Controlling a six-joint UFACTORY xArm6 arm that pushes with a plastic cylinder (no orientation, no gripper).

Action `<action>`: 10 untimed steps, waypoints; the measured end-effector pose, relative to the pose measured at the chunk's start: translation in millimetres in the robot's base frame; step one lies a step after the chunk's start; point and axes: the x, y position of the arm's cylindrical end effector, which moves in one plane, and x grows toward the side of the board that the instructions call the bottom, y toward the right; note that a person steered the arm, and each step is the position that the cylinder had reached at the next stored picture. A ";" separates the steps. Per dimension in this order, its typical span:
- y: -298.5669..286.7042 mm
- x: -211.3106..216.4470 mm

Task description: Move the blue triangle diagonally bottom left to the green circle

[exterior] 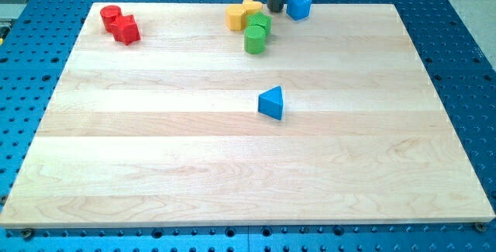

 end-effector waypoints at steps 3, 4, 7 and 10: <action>91.4 35.8; 79.9 143.7; -61.5 298.0; -212.7 256.8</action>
